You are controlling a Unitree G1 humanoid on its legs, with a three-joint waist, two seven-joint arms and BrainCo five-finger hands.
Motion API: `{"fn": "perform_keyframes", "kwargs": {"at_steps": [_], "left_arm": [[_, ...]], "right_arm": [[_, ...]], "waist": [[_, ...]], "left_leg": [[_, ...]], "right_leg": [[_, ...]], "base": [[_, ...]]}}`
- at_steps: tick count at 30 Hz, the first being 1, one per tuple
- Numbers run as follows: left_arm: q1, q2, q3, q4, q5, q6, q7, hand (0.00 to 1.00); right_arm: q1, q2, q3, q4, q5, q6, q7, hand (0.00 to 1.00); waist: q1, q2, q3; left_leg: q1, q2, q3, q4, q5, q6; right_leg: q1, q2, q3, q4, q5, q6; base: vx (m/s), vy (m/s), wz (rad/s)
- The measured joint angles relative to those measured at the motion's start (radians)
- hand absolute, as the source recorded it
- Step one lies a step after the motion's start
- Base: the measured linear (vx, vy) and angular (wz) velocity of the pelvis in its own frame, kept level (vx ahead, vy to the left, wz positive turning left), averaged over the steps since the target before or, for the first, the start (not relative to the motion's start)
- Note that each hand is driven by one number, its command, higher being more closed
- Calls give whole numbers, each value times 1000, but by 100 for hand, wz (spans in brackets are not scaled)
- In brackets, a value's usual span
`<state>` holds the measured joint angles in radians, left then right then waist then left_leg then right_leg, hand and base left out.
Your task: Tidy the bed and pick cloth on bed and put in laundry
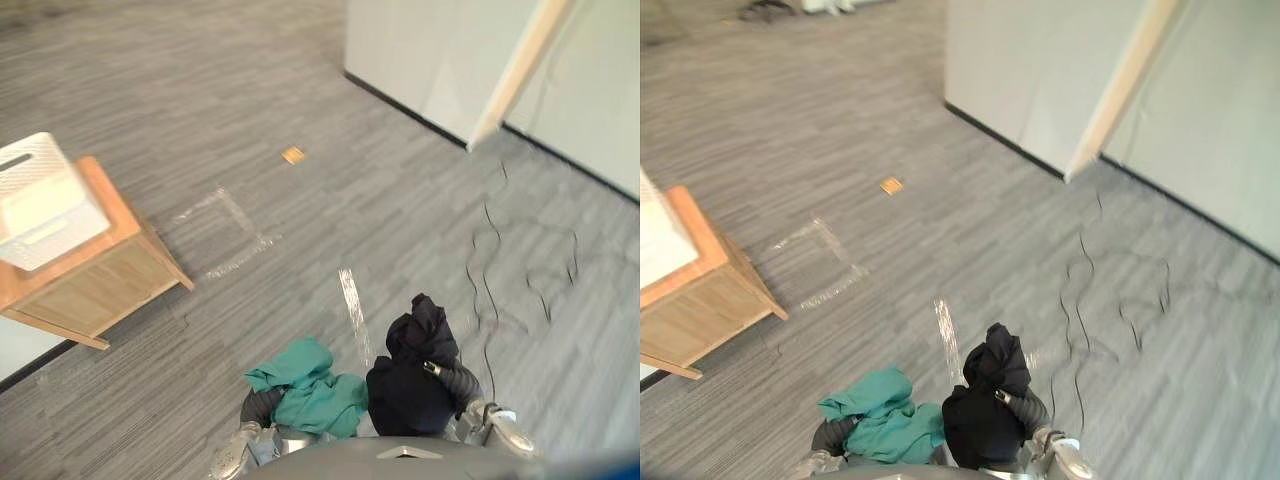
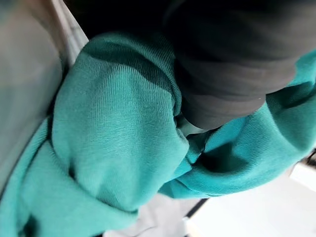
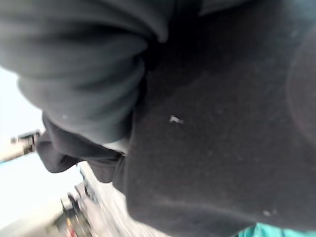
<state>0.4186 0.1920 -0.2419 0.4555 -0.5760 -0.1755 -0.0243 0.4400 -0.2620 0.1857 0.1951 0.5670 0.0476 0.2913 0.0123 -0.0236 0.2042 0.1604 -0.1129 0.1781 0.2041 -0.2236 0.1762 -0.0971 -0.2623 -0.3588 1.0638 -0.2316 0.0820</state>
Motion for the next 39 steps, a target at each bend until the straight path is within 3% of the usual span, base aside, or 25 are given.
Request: {"fn": "perform_keyframes", "kwargs": {"at_steps": [2,4,6,7,8,10,12,13,14,15,17,18,19,20,21,23,25,26,29,30,32,34,36,38,39], "left_arm": [[-20,12,-11,0,2,27,12,100],[-30,19,-25,2,21,59,24,100],[-23,30,-22,3,39,61,25,100],[-6,40,-20,2,48,61,25,100],[20,49,-7,3,48,57,24,100],[37,22,12,6,48,52,23,100],[37,-17,20,-2,39,50,22,100],[37,-48,31,-4,27,50,13,100],[38,-65,36,-5,20,37,-4,100],[37,-67,28,-11,22,18,-24,100],[38,-70,22,-34,50,-5,-56,100],[37,-70,19,-38,56,-7,-63,100],[35,-72,9,-41,57,-8,-66,100],[32,-74,7,-43,58,-7,-66,100],[20,-77,6,-45,57,-2,-72,100],[16,-77,2,-46,55,11,-76,100],[6,-71,-16,-44,52,16,-77,100],[2,-68,-15,-38,49,13,-78,100],[-12,-97,-11,-1,48,7,-78,100],[-12,-96,-12,-1,48,0,-78,100],[-21,-54,-17,-4,48,-24,-78,100],[-38,-38,-37,38,46,-42,-47,100],[-59,-16,-70,71,35,-50,-11,100],[-89,8,-84,79,21,-59,23,100],[-114,13,-102,79,5,-59,38,100]], "right_arm": [[6,-1,-22,-5,45,0,15,100],[-2,-8,-55,-3,99,5,24,100],[-12,-26,-67,-5,131,7,35,100],[-15,-37,-75,-5,138,12,46,100],[-16,-38,-80,-3,138,12,56,100],[-32,-57,-86,3,138,13,59,100],[-82,-81,-87,-3,138,13,53,100],[-101,-88,-88,-6,138,13,36,100],[-110,-78,-84,-15,134,13,16,100],[-111,-56,-87,-18,128,13,-10,100],[-103,-29,-82,-23,53,-153,-41,100],[-94,-20,-85,-26,39,-188,-54,100],[-92,-1,-108,-58,87,-104,-59,100],[-90,3,-110,-56,89,-94,-56,100],[-68,7,-93,-18,58,-257,-23,100],[-22,6,-95,-28,1,-292,-30,100],[-1,-2,-89,6,-46,-313,-46,100],[9,-4,-64,46,-59,-347,-52,100],[26,-8,-11,66,-62,-459,-43,100],[21,0,-2,60,-60,-449,-35,100],[-5,48,55,64,-76,-423,-35,100],[10,56,81,78,-138,-443,-43,100],[31,51,78,121,-187,-475,-53,100],[45,50,77,156,-196,-515,-60,100],[55,50,78,159,-195,-528,-62,100]], "waist": [[-5,-2,4],[-4,9,9],[4,-5,7],[5,-12,4],[-1,-8,-10],[0,33,-31],[-3,100,-24],[-7,135,-10],[-5,157,-10],[-5,152,-8],[4,140,-7],[2,138,-6],[2,129,-10],[2,124,-9],[3,115,-4],[-10,106,-3],[-13,107,-3],[-3,89,-12],[-3,77,-56],[-3,77,-56],[-10,9,-30],[-28,1,-23],[-47,22,-10],[-84,19,-3],[-100,24,0]], "left_leg": [[36,16,-100,-18,-21,-37],[75,50,-184,-25,-48,-84],[107,56,-189,-28,-78,-138],[153,71,-189,-25,-115,-188],[191,102,-194,-1,-152,-209],[172,166,-182,140,-166,-232],[65,239,-164,428,-85,-228],[-20,306,-127,629,97,-225],[-109,377,-88,793,202,-218],[-193,408,-39,893,135,-201],[-288,390,29,885,55,-207],[-312,376,47,847,33,-211],[-340,333,86,729,-4,-226],[-341,309,110,656,-17,-234],[-347,264,210,467,-29,-233],[-353,215,371,240,5,-231],[-358,207,488,128,59,-202],[-358,201,502,153,47,-81],[-344,181,503,172,-21,7],[-321,170,504,157,-26,10],[-195,107,479,84,-38,-11],[-100,76,418,22,-38,-24],[-19,59,349,-38,-30,-39],[34,56,243,-74,-25,-49],[56,75,163,-88,-28,-65]], "right_leg": [[-98,15,26,-251,-34,6],[-134,56,71,-700,70,50],[-170,46,130,-859,168,94],[-178,41,152,-888,217,77],[-171,54,171,-840,290,12],[-184,90,162,-670,232,-29],[-126,113,101,-630,148,-51],[-47,143,69,-665,118,-69],[48,158,36,-735,105,-78],[122,158,10,-798,99,-81],[208,154,-13,-894,99,-81],[230,155,-19,-920,98,-81],[267,154,-30,-967,96,-81],[286,153,-37,-986,94,-79],[337,152,-55,-1022,82,-74],[385,154,-99,-1068,72,-51],[427,170,-120,-1092,46,-5],[454,159,-124,-1083,10,20],[358,87,-104,-813,-19,46],[321,58,-89,-694,-26,50],[167,-47,10,-162,24,88],[85,-91,6,59,15,46],[4,-105,2,87,-17,-10],[-97,-79,30,-56,-65,1],[-151,-34,72,-268,-58,8]], "base": [[616,-197,165],[562,-227,145],[517,-261,97],[726,-402,127],[755,-433,131],[621,-370,78],[569,-370,42],[537,-333,55],[705,-431,70],[487,-298,58],[405,-246,31],[418,-189,18],[329,-116,11],[505,-139,21],[447,-53,33],[482,-36,38],[447,-9,19],[330,25,10],[499,134,5],[500,264,8],[459,195,24],[433,66,54],[437,22,90],[416,-82,149],[438,-152,159]]}}
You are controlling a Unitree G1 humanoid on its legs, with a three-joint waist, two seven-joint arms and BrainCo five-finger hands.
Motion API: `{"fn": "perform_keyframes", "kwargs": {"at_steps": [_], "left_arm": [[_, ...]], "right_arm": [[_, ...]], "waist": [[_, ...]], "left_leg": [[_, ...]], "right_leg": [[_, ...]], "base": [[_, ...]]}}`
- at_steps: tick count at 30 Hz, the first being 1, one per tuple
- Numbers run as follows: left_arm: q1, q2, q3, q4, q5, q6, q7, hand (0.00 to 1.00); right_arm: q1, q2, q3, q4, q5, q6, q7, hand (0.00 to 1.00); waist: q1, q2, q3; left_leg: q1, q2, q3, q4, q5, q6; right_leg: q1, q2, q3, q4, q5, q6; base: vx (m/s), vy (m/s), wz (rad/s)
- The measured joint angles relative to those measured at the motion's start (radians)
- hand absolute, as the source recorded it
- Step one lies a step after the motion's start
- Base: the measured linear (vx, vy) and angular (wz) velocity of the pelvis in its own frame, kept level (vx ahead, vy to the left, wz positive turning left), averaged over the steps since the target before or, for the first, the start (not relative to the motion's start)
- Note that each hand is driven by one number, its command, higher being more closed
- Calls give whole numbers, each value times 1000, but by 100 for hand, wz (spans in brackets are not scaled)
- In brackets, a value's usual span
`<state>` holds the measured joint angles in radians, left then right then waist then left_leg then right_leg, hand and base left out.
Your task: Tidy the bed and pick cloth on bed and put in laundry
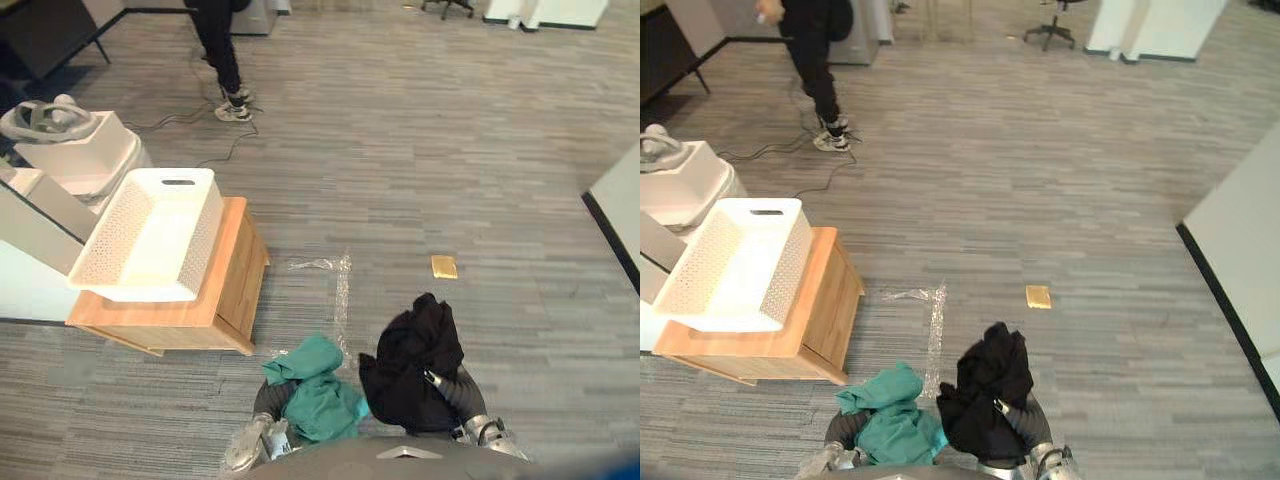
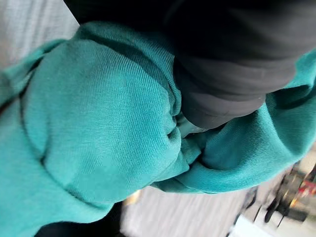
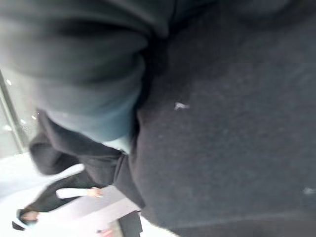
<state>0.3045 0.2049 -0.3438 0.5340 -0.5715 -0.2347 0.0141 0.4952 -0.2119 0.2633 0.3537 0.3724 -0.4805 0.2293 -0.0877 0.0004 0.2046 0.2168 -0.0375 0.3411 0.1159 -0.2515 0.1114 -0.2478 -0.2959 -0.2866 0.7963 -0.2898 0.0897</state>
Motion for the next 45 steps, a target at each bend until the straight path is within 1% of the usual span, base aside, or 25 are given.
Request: {"fn": "perform_keyframes", "kwargs": {"at_steps": [2,4,6,8,9,10,11,13,15,19,21,22,23,24,28,30,32,33,36,38,40,42,43,44,45], "left_arm": [[-16,11,-2,6,-6,2,1,100],[-14,39,-10,8,-7,2,-4,100],[47,58,-8,11,-7,0,-5,100],[95,44,-10,22,-7,0,-5,100],[121,10,-7,22,-8,-6,-4,100],[119,-15,2,16,-9,-13,-3,100],[110,-30,0,-4,-9,-14,-7,100],[113,-52,-7,-43,-5,-18,-13,100],[121,-55,-7,-87,2,-15,-17,100],[153,-66,3,-165,1,27,-32,100],[153,-82,1,-176,1,49,-38,100],[155,-84,0,-180,1,52,-38,100],[156,-79,1,-191,3,56,-40,100],[160,-76,12,-208,5,53,-40,100],[161,-80,34,-219,18,47,-45,100],[167,-75,27,-226,53,54,-54,100],[170,-54,27,-241,65,58,-53,100],[164,-33,23,-256,78,59,-53,100],[160,11,21,-272,82,76,-52,100],[156,46,21,-283,82,97,-62,100],[138,75,27,-287,82,118,-103,100],[146,88,30,-288,82,123,-135,100],[162,99,30,-294,83,123,-150,100],[169,68,24,-281,83,142,-157,100],[184,53,21,-295,83,142,-162,100]], "right_arm": [[-9,3,7,21,9,-13,-4,100],[-5,13,24,32,58,-12,-20,100],[-8,13,44,33,99,22,-8,100],[-10,-5,43,36,118,46,4,100],[-25,-16,32,38,127,70,3,100],[-40,-28,32,37,126,87,3,100],[-53,-42,32,33,126,106,4,100],[-58,-56,32,24,122,135,4,100],[-60,-71,29,9,114,164,9,100],[-73,-86,11,-25,113,190,62,100],[-64,-87,18,-34,113,202,65,100],[-62,-88,19,-38,113,203,65,100],[-62,-87,32,-43,111,213,63,100],[-68,-83,58,-65,107,215,62,100],[-98,-65,113,-96,97,215,55,100],[-104,-56,124,-100,71,216,21,100],[-89,-35,124,-101,63,213,-21,100],[-79,-18,121,-101,53,210,-44,100],[-55,4,122,-109,22,181,-72,100],[-44,6,118,-196,16,163,-106,100],[-28,10,91,-311,17,152,-151,100],[-6,10,46,-399,17,136,-188,100],[-6,11,28,-430,17,131,-210,100],[-16,-8,2,-435,18,128,-236,100],[-21,-28,-4,-448,16,128,-243,100]], "waist": [[-16,0,3],[-2,-33,8],[3,-62,-4],[12,-22,-11],[27,28,-12],[26,40,-9],[16,64,3],[11,91,22],[23,82,23],[29,77,24],[30,78,25],[33,80,24],[49,65,19],[55,41,18],[82,14,21],[74,8,21],[65,-24,0],[55,-41,-3],[42,-42,-4],[26,-39,-6],[10,-41,-10],[-3,-59,-21],[-8,-100,-36],[-2,-56,-48],[17,-41,-56]], "left_leg": [[12,22,-69,-6,0,-16],[53,33,-178,-11,-33,-70],[94,40,-250,28,-105,-114],[126,94,-274,59,-150,-144],[112,125,-273,144,-134,-131],[53,145,-265,278,-100,-117],[-25,188,-239,470,-18,-141],[-135,306,-149,730,49,-149],[-211,358,-47,834,26,-138],[-292,295,154,587,-20,-158],[-296,189,230,280,58,-150],[-297,175,234,239,89,-148],[-267,128,254,154,143,-7],[-268,100,256,139,147,18],[-244,85,283,168,93,45],[-161,47,238,123,36,12],[-116,-25,171,58,23,-14],[-88,-51,124,26,24,-14],[-56,-57,23,0,30,-22],[-36,-52,-92,-9,30,-23],[-42,-41,-193,-10,27,-28],[-42,-38,-264,15,19,-43],[-43,-40,-225,58,-8,-89],[-34,7,-153,82,-17,-113],[-25,25,-118,74,-7,-129]], "right_leg": [[0,45,51,-246,57,26],[16,62,176,-596,217,86],[16,54,227,-577,252,71],[1,96,221,-447,275,46],[7,117,202,-388,230,8],[33,115,176,-388,205,-1],[109,116,130,-426,186,-15],[253,135,51,-528,177,-33],[361,142,-9,-620,171,-41],[484,140,-112,-738,181,-43],[537,132,-174,-763,169,-16],[540,134,-179,-762,164,-7],[551,116,-196,-759,149,19],[553,105,-208,-763,157,32],[586,80,-211,-725,172,58],[538,-10,-197,-402,114,137],[379,-115,-98,-15,142,93],[282,-119,-24,160,116,92],[162,-68,13,218,53,55],[82,2,31,67,3,8],[43,72,101,-147,8,16],[48,120,201,-332,44,22],[85,115,238,-447,185,24],[131,135,188,-470,205,3],[149,146,177,-488,211,-7]], "base": [[290,-160,152],[429,-347,161],[481,-449,113],[425,-366,59],[482,-376,30],[576,-445,65],[468,-367,81],[422,-279,99],[357,-248,74],[337,-96,44],[435,51,72],[278,87,62],[297,100,59],[344,116,59],[240,71,24],[148,122,53],[173,93,97],[227,50,114],[272,9,118],[316,-31,134],[416,-138,180],[402,-175,175],[424,-149,134],[506,-162,102],[386,-78,38]]}}
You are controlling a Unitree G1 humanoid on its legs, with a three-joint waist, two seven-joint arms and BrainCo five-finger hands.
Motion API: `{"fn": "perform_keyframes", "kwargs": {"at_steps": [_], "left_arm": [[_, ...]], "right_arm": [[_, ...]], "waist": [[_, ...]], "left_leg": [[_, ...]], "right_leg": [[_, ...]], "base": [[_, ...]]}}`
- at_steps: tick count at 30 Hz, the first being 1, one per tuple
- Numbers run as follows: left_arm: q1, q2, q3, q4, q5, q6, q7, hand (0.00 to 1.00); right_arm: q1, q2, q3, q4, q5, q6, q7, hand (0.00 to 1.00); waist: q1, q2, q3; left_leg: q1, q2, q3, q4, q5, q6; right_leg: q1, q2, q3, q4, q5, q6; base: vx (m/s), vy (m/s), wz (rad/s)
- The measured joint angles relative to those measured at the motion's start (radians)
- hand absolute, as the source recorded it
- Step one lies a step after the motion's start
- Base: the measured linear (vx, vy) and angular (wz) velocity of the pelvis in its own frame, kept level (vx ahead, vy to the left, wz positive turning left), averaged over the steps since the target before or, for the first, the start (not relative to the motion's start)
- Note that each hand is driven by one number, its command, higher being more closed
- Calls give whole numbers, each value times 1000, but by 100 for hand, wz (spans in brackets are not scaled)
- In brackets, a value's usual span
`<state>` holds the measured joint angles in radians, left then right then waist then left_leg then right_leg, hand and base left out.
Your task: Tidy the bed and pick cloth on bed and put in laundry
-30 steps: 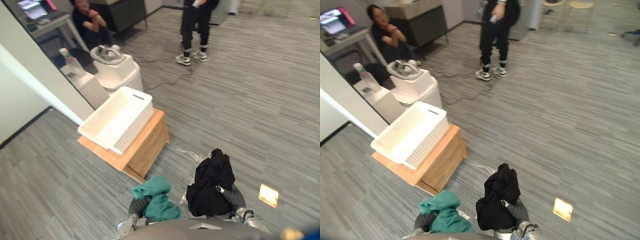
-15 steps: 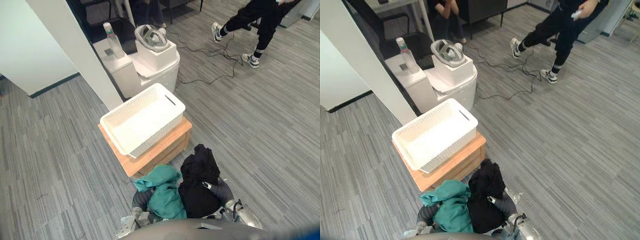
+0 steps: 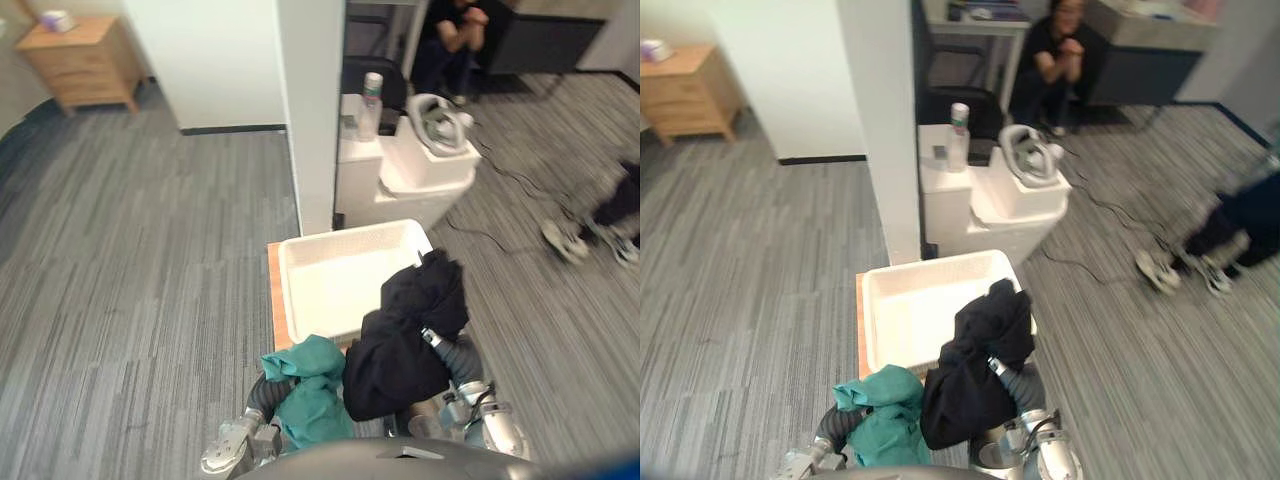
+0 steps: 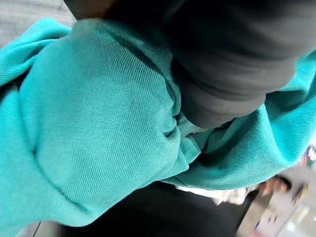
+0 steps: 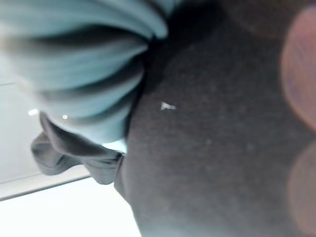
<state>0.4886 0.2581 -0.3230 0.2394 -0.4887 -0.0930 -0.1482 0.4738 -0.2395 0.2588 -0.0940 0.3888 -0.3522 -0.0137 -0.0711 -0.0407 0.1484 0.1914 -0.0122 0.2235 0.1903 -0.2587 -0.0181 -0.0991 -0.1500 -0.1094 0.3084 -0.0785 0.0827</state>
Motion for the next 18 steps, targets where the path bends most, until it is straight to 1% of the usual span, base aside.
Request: {"fn": "perform_keyframes", "kwargs": {"at_steps": [1,2,3,4,5,6,7,8,9,10,11,12,13,14,15,17,18], "left_arm": [[29,-22,-1,-38,-1,-4,-5,100],[47,-35,0,-53,-2,-4,-10,100],[44,-43,9,-58,-2,-1,-21,100],[43,-42,15,-61,-2,2,-27,100],[39,-42,19,-63,-2,8,-30,100],[35,-54,36,-70,-6,32,-32,100],[37,-58,50,-68,-16,50,-31,100],[40,-53,70,-65,-30,71,-31,100],[40,-48,96,-42,-36,80,-34,100],[37,-47,110,-20,-37,83,-35,100],[28,-48,127,30,-37,86,-39,100],[21,-48,132,58,-36,86,-41,100],[2,-48,139,105,-33,82,-42,100],[-15,-52,139,145,-31,71,-45,100],[-21,-55,140,168,-30,58,-45,100],[-55,-62,147,241,-27,29,-52,100],[-63,-66,147,259,-23,22,-55,100]], "right_arm": [[-14,-35,-3,-39,-3,0,-8,100],[-31,-60,-12,-73,-13,-1,-16,100],[-67,-75,-19,-111,-23,0,-23,100],[-94,-77,-29,-131,-25,0,-23,100],[-114,-82,-46,-144,-31,2,-23,100],[-180,-107,-98,-177,-37,13,-14,100],[-213,-118,-108,-179,-37,27,-7,100],[-266,-142,-131,-205,-37,55,13,100],[-326,-160,-139,-224,-36,83,39,100],[-356,-166,-139,-225,-36,94,52,100],[-412,-169,-138,-226,-36,124,75,100],[-436,-169,-136,-225,-35,147,85,100],[-473,-174,-129,-223,-32,186,98,100],[-497,-175,-121,-217,-31,227,99,100],[-511,-174,-110,-205,-30,247,96,100],[-564,-170,-68,-110,-29,325,82,100],[-571,-170,-59,-81,-30,342,72,100]], "waist": [[20,16,-9],[23,23,-13],[36,3,-1],[47,-5,-5],[47,-5,-8],[50,27,-13],[58,24,-17],[66,16,-22],[69,2,-26],[68,-6,-30],[68,-16,-37],[71,-17,-37],[79,-19,-38],[84,-13,-38],[85,-8,-39],[91,1,-38],[91,5,-36]], "left_leg": [[19,21,47,-15,19,-25],[21,26,60,2,29,-33],[-15,31,79,76,18,-30],[-15,31,107,23,-5,-11],[-9,35,115,-59,6,-11],[6,68,130,-200,137,-13],[16,64,140,-208,143,-8],[13,59,141,-205,142,-8],[10,52,139,-205,142,-8],[7,50,140,-205,142,-8],[1,45,143,-200,142,-8],[0,45,144,-197,142,-8],[1,46,144,-189,142,-8],[4,46,142,-187,142,-8],[3,46,143,-186,142,-8],[0,47,141,-183,142,-8],[-1,48,139,-183,142,-8]], "right_leg": [[40,11,-9,-50,2,-3],[76,11,-20,-92,3,-5],[121,-2,-19,-139,12,-16],[145,-15,-18,-170,16,-11],[153,-17,-23,-178,17,-9],[174,4,-30,-199,19,3],[183,2,-25,-214,26,15],[191,-2,-26,-235,40,28],[194,-9,-30,-246,43,30],[194,-11,-30,-251,43,30],[194,-14,-30,-262,44,31],[196,-16,-30,-264,46,33],[203,-17,-32,-265,50,33],[212,-19,-41,-267,52,32],[214,-19,-43,-271,52,31],[215,-17,-45,-276,53,31],[216,-16,-48,-276,53,31]], "base": [[301,-72,10],[395,-79,20],[271,-43,22],[223,-37,19],[100,-2,15],[112,22,4],[121,63,-7],[95,71,-7],[73,61,2],[58,36,1],[37,15,-5],[36,10,0],[26,7,11],[23,3,13],[11,-11,8],[-27,-27,3],[-67,-34,9]]}}
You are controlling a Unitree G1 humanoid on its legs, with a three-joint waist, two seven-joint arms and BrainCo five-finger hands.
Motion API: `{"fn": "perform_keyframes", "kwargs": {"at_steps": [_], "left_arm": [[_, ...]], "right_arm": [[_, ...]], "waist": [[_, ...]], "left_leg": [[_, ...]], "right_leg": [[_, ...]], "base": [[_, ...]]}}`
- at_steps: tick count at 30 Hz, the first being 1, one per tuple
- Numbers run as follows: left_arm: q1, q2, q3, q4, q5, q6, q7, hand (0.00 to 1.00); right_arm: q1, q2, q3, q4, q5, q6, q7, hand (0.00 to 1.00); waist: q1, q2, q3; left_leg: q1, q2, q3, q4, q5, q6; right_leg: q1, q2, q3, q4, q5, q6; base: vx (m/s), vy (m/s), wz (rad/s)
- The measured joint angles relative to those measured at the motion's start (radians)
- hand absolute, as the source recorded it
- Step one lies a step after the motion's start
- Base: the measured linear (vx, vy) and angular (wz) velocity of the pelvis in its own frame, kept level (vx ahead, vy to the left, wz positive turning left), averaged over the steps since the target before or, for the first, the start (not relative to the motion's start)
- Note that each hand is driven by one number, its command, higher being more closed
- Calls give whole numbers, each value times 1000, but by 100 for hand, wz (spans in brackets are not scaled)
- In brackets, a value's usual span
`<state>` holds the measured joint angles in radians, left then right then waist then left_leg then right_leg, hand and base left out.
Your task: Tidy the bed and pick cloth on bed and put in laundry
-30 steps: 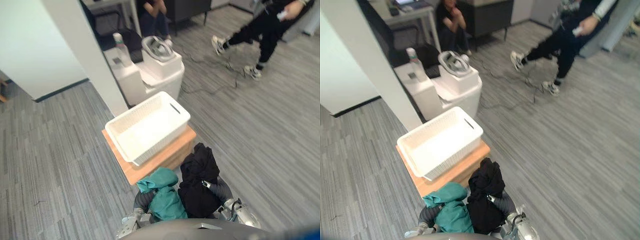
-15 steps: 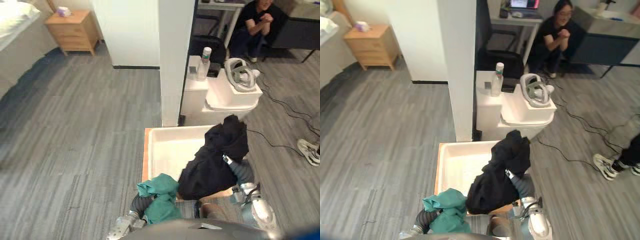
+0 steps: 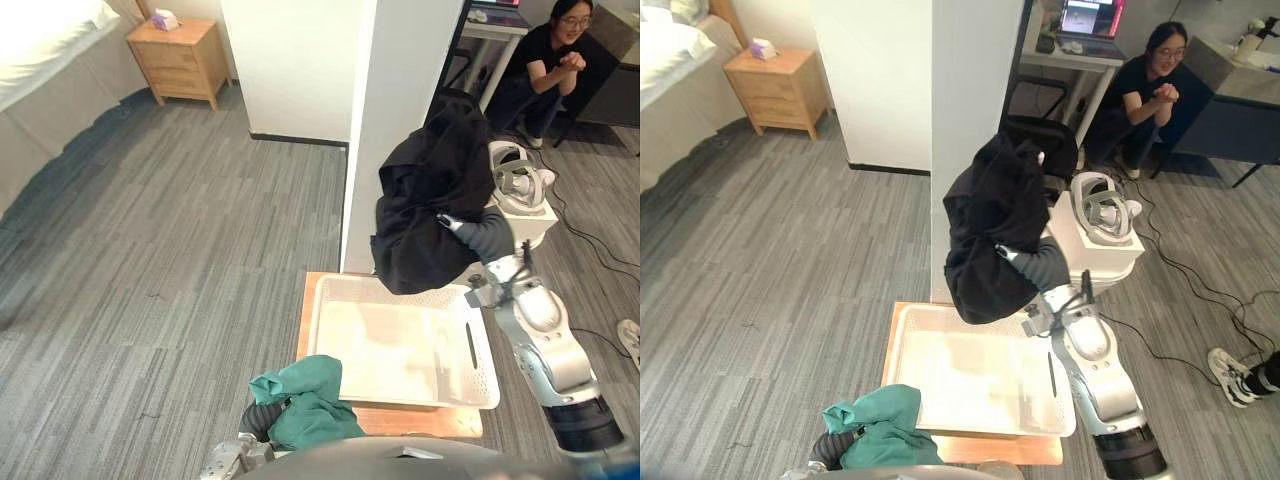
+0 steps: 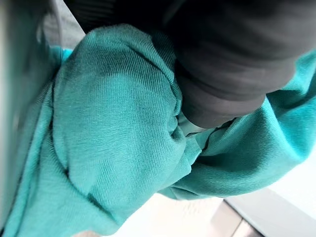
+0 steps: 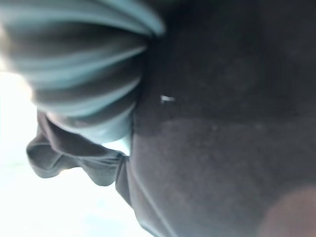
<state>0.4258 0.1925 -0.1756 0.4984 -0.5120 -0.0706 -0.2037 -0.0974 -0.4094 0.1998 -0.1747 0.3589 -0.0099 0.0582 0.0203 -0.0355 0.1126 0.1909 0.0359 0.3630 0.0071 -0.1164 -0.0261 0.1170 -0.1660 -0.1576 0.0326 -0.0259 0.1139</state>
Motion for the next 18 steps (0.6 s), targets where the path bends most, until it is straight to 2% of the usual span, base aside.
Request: {"fn": "perform_keyframes", "kwargs": {"at_steps": [2,5,7,10,11,15,17,18], "left_arm": [[-20,-19,14,48,22,-28,-17,100],[-25,-31,30,86,34,-41,-18,100],[-28,-32,50,105,35,-46,-18,100],[-34,-33,116,137,69,-42,-15,100],[-34,-34,141,152,73,-41,-14,100],[-34,-39,192,175,73,-24,-7,100],[-34,-51,228,194,71,-18,-3,100],[-34,-55,232,196,70,-14,4,100]], "right_arm": [[-3,12,19,120,-11,63,-43,100],[40,43,17,233,-34,92,-105,100],[68,68,15,261,-44,91,-130,100],[110,128,13,288,-72,74,-165,100],[123,146,13,286,-74,53,-175,100],[164,181,9,262,-78,0,-186,100],[211,208,11,238,-81,-19,-191,100],[223,214,14,238,-81,-22,-191,100]], "waist": [[-1,22,10],[-6,43,6],[-10,44,6],[-17,47,7],[-29,47,6],[-32,53,1],[-35,58,-7],[-34,61,-10]], "left_leg": [[-4,4,-8,-2,0,0],[-16,12,-13,-7,0,-1],[-16,17,-9,-15,7,-11],[4,31,16,-52,28,-30],[10,35,22,-69,39,-33],[21,48,75,-105,52,-43],[19,74,178,-106,58,-50],[17,77,188,-107,63,-54]], "right_leg": [[1,4,-19,-1,0,-1],[-4,10,-23,-9,-2,-2],[-4,13,-23,-18,-2,-2],[-5,30,-26,-21,-6,-9],[-5,35,-34,-22,-9,-14],[-10,42,-63,-32,-9,-18],[-16,41,-86,-33,-7,-17],[-17,41,-90,-33,-7,-17]], "base": [[-75,-43,10],[-77,-42,9],[-85,-58,-2],[-129,-95,-16],[-152,-103,-15],[-130,-73,-11],[-66,-39,11],[-11,-26,12]]}}
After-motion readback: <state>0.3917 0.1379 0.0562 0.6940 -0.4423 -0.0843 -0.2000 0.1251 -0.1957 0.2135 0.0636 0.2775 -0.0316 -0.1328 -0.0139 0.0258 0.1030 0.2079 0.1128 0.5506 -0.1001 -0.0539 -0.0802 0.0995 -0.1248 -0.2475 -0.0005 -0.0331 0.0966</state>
